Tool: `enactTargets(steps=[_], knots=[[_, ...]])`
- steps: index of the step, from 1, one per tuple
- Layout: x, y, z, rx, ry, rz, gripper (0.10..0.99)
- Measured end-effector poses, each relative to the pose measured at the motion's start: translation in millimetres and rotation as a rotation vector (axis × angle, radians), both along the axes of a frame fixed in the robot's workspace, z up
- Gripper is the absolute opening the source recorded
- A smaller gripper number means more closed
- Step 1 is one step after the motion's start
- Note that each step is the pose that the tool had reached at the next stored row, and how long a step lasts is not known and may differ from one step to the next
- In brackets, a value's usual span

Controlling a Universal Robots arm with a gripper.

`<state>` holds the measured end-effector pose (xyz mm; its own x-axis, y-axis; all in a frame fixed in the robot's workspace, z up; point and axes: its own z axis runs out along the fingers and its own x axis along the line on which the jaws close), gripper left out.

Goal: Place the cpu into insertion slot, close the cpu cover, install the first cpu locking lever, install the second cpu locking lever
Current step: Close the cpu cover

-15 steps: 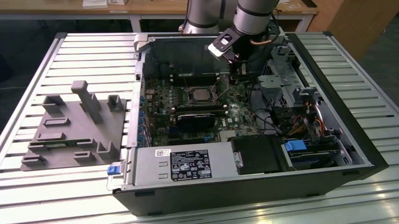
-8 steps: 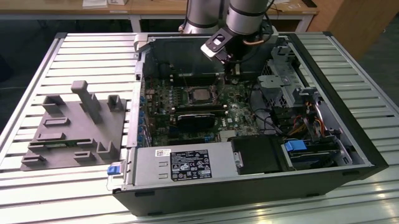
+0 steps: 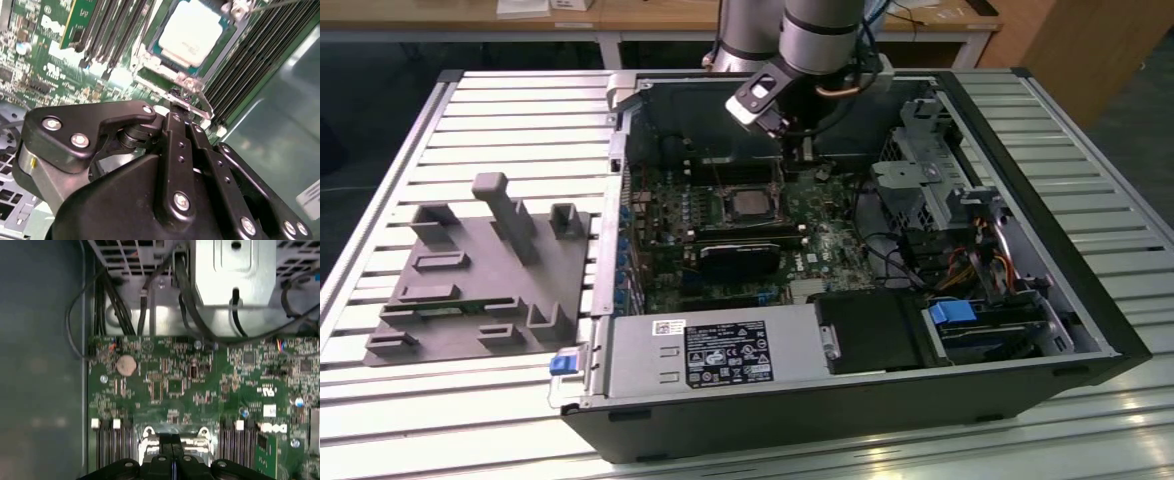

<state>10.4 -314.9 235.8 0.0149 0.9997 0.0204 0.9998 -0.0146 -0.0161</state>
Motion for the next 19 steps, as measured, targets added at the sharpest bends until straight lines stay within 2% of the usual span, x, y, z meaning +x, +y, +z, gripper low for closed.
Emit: enactTargets(steps=[4,8,9,12,13,14,19], knots=[[-9.4,0.0,-0.1,0.000,-0.0072,0.000,0.102],[-14.6,0.0,0.0,0.000,-0.0147,0.000,0.102],[-16.6,0.0,0.0,0.000,-0.0192,0.000,0.102],[-25.3,0.0,-0.2,0.000,-0.0395,0.000,0.102],[-28.4,0.0,-0.4,0.000,-0.0447,0.000,0.102],[-31.2,0.1,-0.7,0.000,-0.0490,0.000,0.102],[-42.4,-0.1,-2.9,0.000,-0.0626,0.000,0.102]])
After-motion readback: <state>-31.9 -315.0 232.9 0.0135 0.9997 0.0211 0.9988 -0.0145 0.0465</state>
